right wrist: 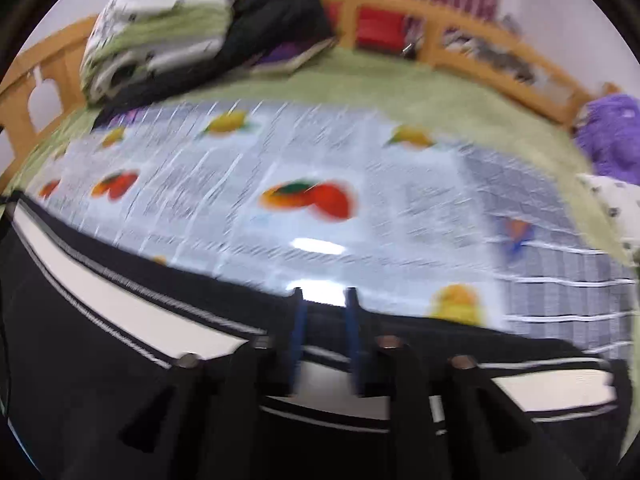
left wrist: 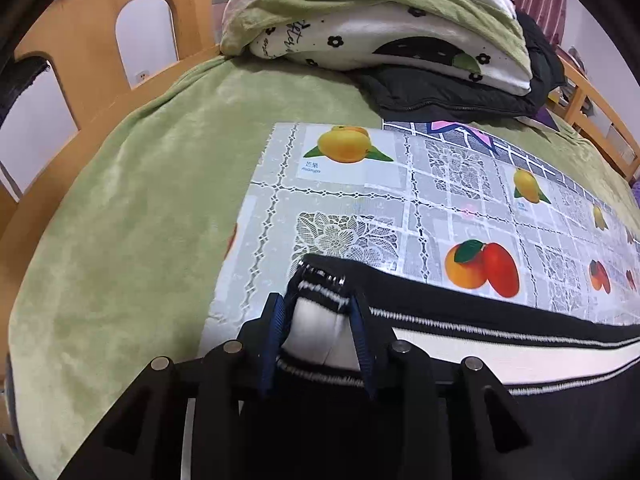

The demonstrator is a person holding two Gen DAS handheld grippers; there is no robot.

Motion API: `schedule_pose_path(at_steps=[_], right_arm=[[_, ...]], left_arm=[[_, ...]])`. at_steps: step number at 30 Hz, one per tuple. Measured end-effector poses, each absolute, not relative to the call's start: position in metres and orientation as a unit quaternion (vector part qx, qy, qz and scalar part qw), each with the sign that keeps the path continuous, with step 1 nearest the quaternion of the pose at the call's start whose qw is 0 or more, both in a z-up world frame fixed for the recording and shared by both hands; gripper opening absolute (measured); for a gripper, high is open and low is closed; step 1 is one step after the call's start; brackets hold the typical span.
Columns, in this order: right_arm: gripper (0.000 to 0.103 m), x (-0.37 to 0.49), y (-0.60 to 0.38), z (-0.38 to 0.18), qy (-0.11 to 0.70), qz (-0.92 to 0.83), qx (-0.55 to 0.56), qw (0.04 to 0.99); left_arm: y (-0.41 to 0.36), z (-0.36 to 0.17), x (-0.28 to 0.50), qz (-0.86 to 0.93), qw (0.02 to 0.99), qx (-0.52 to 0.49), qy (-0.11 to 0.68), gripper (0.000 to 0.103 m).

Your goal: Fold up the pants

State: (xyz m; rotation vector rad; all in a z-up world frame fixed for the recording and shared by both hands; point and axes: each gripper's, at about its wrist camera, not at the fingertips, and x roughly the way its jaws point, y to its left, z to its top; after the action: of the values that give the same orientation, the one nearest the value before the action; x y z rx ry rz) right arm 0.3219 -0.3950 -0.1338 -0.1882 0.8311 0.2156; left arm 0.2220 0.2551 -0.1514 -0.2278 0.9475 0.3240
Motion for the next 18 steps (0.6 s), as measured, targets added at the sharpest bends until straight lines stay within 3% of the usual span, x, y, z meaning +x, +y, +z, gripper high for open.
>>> schedule_pose_path(at_steps=[1, 5, 11, 12, 13, 14, 18], right_arm=[[0.051, 0.319, -0.406, -0.129, 0.399, 0.103, -0.083, 0.907], [0.053, 0.325, -0.43, -0.135, 0.432, 0.105, -0.081, 0.892], [0.062, 0.338, -0.411, -0.151, 0.45, 0.147, -0.151, 0.868], [0.059, 0.339, -0.405, -0.157, 0.456, 0.151, -0.173, 0.86], [0.041, 0.342, -0.399, -0.164, 0.464, 0.154, -0.2, 0.849], [0.012, 0.343, -0.395, -0.168, 0.465, 0.159, -0.213, 0.844], [0.005, 0.347, -0.393, -0.161, 0.454, 0.154, -0.207, 0.853]], left_arm=[[0.255, -0.151, 0.218, 0.154, 0.873, -0.11, 0.45, 0.032], [0.251, -0.149, 0.209, 0.136, 0.877, -0.127, 0.443, 0.044], [0.236, -0.143, 0.204, 0.132, 0.88, -0.1, 0.445, 0.044], [0.234, -0.141, 0.203, 0.133, 0.88, -0.096, 0.445, 0.044], [0.232, -0.14, 0.202, 0.134, 0.881, -0.093, 0.444, 0.044], [0.231, -0.139, 0.201, 0.136, 0.881, -0.092, 0.443, 0.044], [0.229, -0.132, 0.195, 0.131, 0.885, -0.096, 0.435, 0.044]])
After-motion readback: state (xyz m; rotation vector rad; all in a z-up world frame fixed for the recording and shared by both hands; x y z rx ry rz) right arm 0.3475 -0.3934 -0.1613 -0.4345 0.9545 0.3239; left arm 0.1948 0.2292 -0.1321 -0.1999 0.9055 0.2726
